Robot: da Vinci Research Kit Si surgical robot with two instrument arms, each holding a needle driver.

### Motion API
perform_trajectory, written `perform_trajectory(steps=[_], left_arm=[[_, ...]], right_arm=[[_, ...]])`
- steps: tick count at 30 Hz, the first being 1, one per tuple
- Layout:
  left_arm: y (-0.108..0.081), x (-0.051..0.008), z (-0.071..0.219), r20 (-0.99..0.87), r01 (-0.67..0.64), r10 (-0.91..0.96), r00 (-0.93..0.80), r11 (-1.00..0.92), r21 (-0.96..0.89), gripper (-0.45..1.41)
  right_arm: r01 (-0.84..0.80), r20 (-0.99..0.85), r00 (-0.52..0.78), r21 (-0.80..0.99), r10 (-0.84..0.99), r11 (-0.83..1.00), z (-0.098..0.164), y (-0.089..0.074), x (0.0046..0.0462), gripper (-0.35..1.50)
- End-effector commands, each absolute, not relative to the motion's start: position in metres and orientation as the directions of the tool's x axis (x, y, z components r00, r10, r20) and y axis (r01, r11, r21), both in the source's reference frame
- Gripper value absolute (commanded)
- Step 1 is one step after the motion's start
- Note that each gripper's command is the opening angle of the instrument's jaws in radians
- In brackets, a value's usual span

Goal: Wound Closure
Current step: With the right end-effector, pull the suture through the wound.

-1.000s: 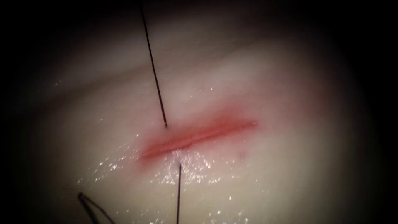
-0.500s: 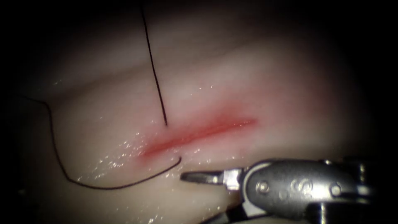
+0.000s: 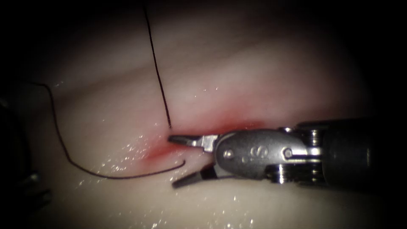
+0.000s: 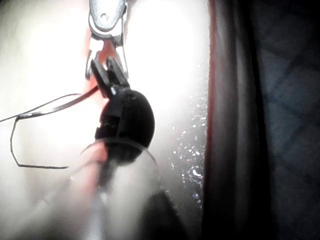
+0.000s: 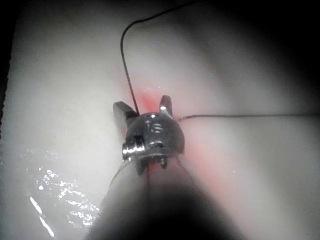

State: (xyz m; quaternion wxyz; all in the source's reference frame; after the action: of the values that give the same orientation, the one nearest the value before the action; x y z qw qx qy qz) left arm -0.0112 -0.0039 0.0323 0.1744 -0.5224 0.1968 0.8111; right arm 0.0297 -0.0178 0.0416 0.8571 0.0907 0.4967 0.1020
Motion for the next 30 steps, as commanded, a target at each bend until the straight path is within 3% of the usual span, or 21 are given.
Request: perform_trajectory(steps=[1, 15, 27, 28, 29, 30], left_arm=[[-0.004, -0.0117, 0.033, -0.917, -0.488, 0.077, -0.392, -0.862, 0.136, -0.45], [-0.006, -0.014, 0.034, -0.93, -0.486, 0.069, -0.36, -0.865, 0.124, -0.45], [-0.009, -0.0158, 0.034, -0.932, -0.457, 0.077, -0.354, -0.884, 0.101, -0.45], [-0.009, -0.0157, 0.034, -0.932, -0.456, 0.077, -0.353, -0.884, 0.099, -0.45], [-0.009, -0.0154, 0.034, -0.933, -0.454, 0.079, -0.351, -0.886, 0.096, -0.45], [-0.009, -0.0151, 0.034, -0.934, -0.45, 0.079, -0.348, -0.888, 0.092, -0.45]], right_arm=[[-0.074, -0.827, 0.499, 0.256, 0.258, 0.964, 0.042, -0.018, 0.0304, -0.35], [0.104, -0.858, 0.451, 0.322, 0.244, 0.941, 0.035, -0.027, 0.0276, -0.35], [0.196, -0.889, 0.37, 0.359, 0.271, 0.912, 0.027, -0.034, 0.0304, -0.35], [0.185, -0.89, 0.362, 0.36, 0.277, 0.914, 0.027, -0.033, 0.0305, -0.3], [0.129, -0.887, 0.354, 0.359, 0.295, 0.924, 0.027, -0.032, 0.0307, 0.66], [0.1, -0.888, 0.352, 0.351, 0.296, 0.931, 0.027, -0.032, 0.0306, 0.94]])
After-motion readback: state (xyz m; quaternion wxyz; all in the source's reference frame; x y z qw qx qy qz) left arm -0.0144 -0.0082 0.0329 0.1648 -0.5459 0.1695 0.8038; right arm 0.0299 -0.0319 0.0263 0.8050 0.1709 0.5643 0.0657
